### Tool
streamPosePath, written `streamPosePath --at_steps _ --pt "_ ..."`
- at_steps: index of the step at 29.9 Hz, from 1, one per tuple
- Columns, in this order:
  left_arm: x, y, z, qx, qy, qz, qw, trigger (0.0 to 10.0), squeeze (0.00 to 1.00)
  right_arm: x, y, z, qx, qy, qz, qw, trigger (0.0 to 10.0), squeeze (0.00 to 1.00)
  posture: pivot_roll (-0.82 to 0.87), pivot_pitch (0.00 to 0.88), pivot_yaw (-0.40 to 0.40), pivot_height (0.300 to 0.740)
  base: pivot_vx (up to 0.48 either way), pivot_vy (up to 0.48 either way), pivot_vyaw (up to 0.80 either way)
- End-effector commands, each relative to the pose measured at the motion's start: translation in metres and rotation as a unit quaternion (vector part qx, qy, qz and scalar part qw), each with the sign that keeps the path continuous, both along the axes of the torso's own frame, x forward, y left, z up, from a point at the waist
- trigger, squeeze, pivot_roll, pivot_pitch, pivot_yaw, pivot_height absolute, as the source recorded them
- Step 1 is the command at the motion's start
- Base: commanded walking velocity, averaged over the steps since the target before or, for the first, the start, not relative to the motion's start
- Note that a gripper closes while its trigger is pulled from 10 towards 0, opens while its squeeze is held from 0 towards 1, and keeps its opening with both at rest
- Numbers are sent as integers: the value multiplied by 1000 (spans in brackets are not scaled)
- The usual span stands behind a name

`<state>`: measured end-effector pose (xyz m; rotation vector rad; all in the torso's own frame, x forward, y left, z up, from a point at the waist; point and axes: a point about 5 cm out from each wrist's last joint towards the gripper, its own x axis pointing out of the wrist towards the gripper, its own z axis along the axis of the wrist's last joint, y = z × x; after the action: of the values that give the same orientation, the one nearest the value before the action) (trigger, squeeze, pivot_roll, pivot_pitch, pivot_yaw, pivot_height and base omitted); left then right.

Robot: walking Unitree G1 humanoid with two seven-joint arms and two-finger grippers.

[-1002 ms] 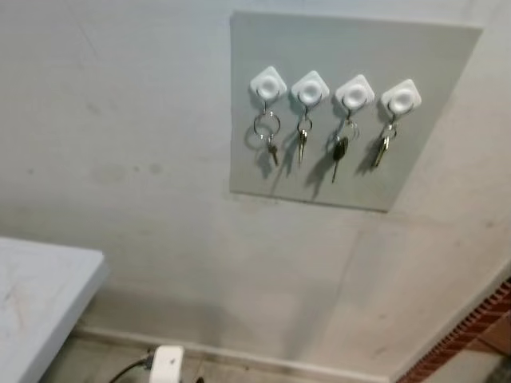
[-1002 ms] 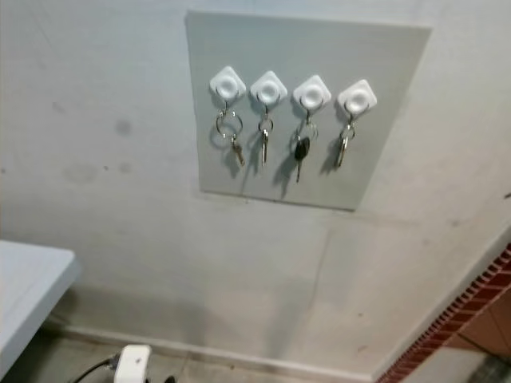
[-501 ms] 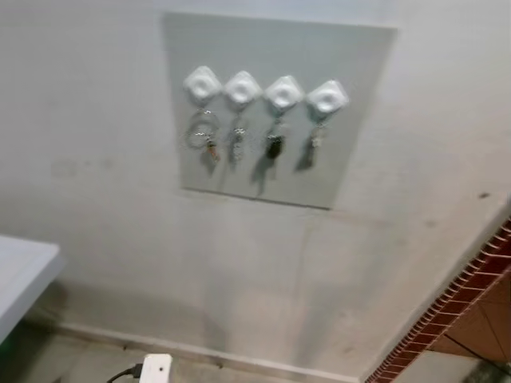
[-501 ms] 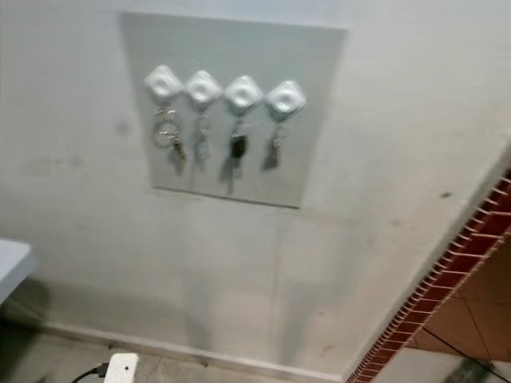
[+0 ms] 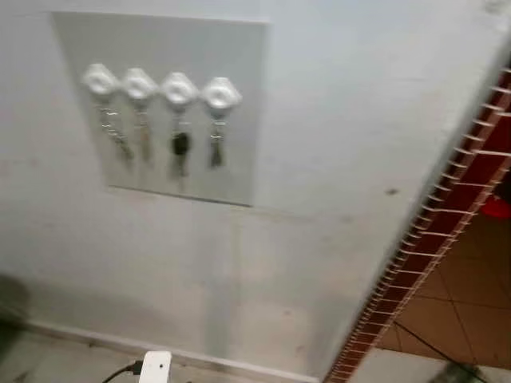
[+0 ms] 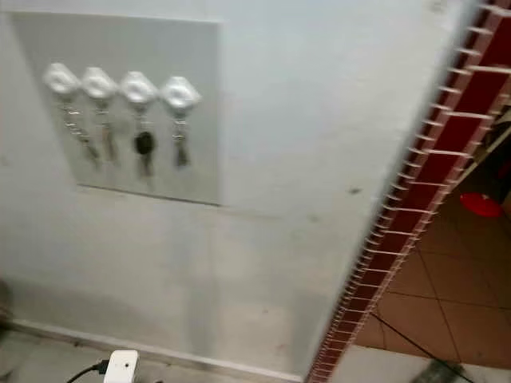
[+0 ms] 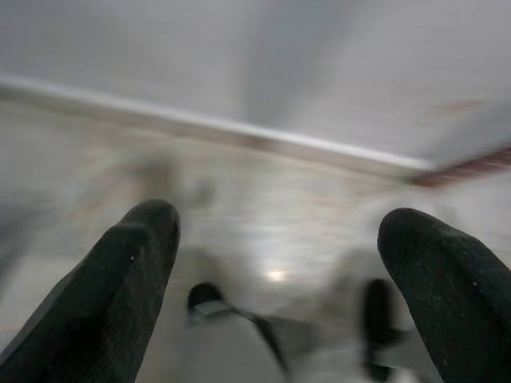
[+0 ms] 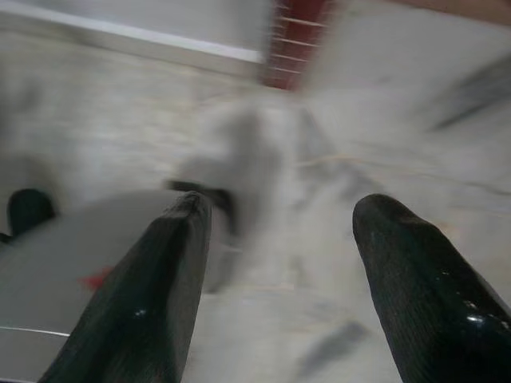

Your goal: Hang keys on a hook

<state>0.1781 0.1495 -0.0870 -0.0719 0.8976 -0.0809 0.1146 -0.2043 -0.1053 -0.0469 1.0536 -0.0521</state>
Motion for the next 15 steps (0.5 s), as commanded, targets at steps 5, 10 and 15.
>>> streamPosePath --at_steps 5,10,15 --pt "-1 13 0 22 1 2 1000 10000 0 2 5 0 5 -3 -2 1000 10000 0 -24 0 -9 740 0 -377 0" --pt "-1 13 0 12 1 15 1000 10000 0 1 4 0 4 0 -2 1000 10000 0 -23 0 -11 740 0 -110 0" --pt "-1 13 0 15 2 12 1000 10000 0 0 4 -1 4 2 -3 1000 10000 0 -23 0 -11 740 0 0 0"
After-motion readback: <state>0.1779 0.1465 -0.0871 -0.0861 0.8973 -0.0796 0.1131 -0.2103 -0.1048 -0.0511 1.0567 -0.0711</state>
